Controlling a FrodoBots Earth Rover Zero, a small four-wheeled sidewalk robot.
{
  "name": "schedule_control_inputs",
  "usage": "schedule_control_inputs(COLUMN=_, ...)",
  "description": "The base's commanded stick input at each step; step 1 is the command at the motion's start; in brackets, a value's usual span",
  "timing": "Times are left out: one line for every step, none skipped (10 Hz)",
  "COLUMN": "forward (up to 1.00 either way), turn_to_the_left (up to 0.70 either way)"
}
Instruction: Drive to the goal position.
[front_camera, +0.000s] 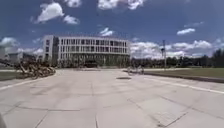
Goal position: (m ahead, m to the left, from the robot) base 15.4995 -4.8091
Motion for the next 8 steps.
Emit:
schedule_control_inputs(forward=0.70, turn_to_the_left=0.02)
schedule_control_inputs(forward=0.70, turn_to_the_left=0.04)
schedule_control_inputs(forward=0.70, turn_to_the_left=0.00)
schedule_control_inputs(forward=0.70, turn_to_the_left=0.00)
schedule_control_inputs(forward=0.70, turn_to_the_left=0.00)
schedule_control_inputs(forward=0.70, turn_to_the_left=0.00)
schedule_control_inputs(forward=0.70, turn_to_the_left=0.06)
schedule_control_inputs(forward=0.70, turn_to_the_left=0.35)
